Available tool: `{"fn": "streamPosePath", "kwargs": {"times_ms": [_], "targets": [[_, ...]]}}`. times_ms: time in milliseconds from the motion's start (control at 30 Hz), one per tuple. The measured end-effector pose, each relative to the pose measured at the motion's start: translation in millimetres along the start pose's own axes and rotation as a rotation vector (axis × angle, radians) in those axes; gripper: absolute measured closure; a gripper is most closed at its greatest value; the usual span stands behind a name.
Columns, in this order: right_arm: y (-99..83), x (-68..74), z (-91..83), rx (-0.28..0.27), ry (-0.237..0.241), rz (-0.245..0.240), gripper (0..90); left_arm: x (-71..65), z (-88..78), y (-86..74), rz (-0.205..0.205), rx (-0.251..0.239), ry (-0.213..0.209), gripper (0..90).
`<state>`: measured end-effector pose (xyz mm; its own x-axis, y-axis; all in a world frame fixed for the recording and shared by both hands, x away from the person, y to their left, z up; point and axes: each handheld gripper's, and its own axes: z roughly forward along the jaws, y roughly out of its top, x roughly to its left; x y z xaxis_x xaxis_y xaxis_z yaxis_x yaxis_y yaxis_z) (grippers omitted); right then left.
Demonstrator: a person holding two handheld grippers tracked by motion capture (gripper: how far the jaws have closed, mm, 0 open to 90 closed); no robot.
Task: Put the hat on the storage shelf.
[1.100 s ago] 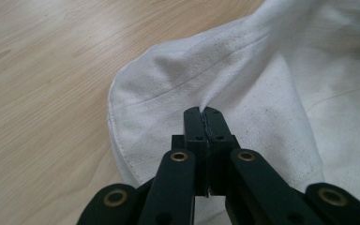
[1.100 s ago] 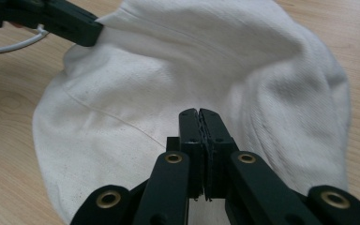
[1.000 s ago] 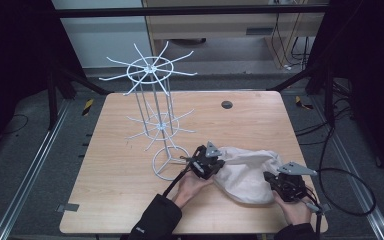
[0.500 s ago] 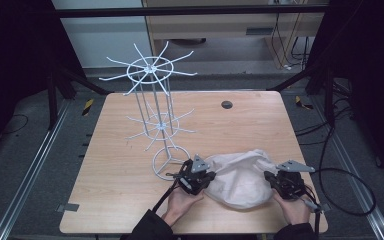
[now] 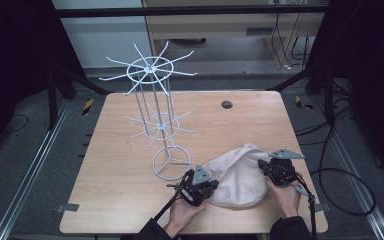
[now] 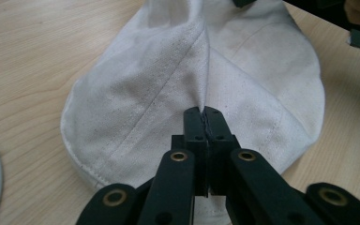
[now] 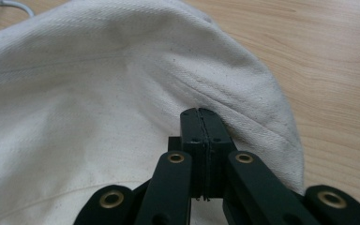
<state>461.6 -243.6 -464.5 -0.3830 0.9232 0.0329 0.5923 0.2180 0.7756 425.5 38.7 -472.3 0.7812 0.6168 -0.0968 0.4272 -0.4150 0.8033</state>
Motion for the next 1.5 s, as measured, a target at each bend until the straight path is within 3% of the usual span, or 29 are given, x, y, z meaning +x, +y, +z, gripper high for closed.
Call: {"fn": "streamPosePath", "kwargs": {"times_ms": [500,800,1000,1033,1067,1100,1167,1200,1267,1300,1333,1367,1400,1433,1467,1500], "targets": [[23.3,0.4,20.1,-0.039,0.05,0.009,90.0,-23.7,13.2,0.4,0.014,-0.019,-0.027,89.9],[39.6,13.2,38.0,-0.061,0.129,0.004,90.0,-33.2,23.4,4.6,0.023,-0.018,-0.04,89.8],[38.6,11.7,34.0,-0.046,0.093,-0.012,90.0,-31.2,11.4,7.5,0.028,-0.042,-0.045,86.2],[38.4,7.1,25.5,-0.066,0.081,-0.004,90.0,-27.4,-0.1,10.5,0.025,-0.07,-0.037,85.7],[38.4,7.1,25.5,-0.066,0.081,-0.004,90.0,-27.4,-0.1,10.5,0.025,-0.07,-0.037,85.5],[37.2,2.6,15.8,-0.078,0.069,0.002,90.0,-19.6,-14.3,15.3,0.019,-0.094,-0.024,84.9],[34.5,-0.4,5.5,-0.075,0.045,-0.005,90.0,-10.2,-26.5,20.9,0.015,-0.117,0.0,84.6],[34.5,-0.4,5.5,-0.075,0.045,-0.005,90.0,-10.2,-26.5,20.9,0.015,-0.117,0.0,85.1],[25.8,-2.7,-10.4,-0.071,0.039,0.01,90.0,2.1,-33.0,26.1,0.011,-0.127,0.038,87.4],[21.8,-2.6,-14.7,-0.066,0.034,0.006,90.0,16.7,-29.8,30.0,0.006,-0.108,0.081,88.3],[17.5,-1.9,-18.6,-0.058,0.036,0.01,90.0,16.7,-29.8,30.0,0.006,-0.108,0.081,88.9],[12.8,-1.2,-21.8,-0.042,0.045,0.012,90.0,29.8,-20.3,30.7,0.011,-0.077,0.108,89.4],[12.8,-1.2,-21.8,-0.042,0.045,0.012,90.0,29.8,-20.3,30.7,0.011,-0.077,0.108,89.7],[2.5,2.0,-27.2,-0.025,0.058,0.008,90.0,37.5,-8.5,29.0,0.02,-0.041,0.131,89.8],[2.5,2.0,-27.2,-0.025,0.058,0.008,90.0,37.5,-8.5,29.0,0.02,-0.041,0.131,89.9],[-7.3,5.4,-30.7,-0.007,0.073,0.011,90.0,41.5,2.6,25.7,0.021,-0.017,0.128,89.9]]}}
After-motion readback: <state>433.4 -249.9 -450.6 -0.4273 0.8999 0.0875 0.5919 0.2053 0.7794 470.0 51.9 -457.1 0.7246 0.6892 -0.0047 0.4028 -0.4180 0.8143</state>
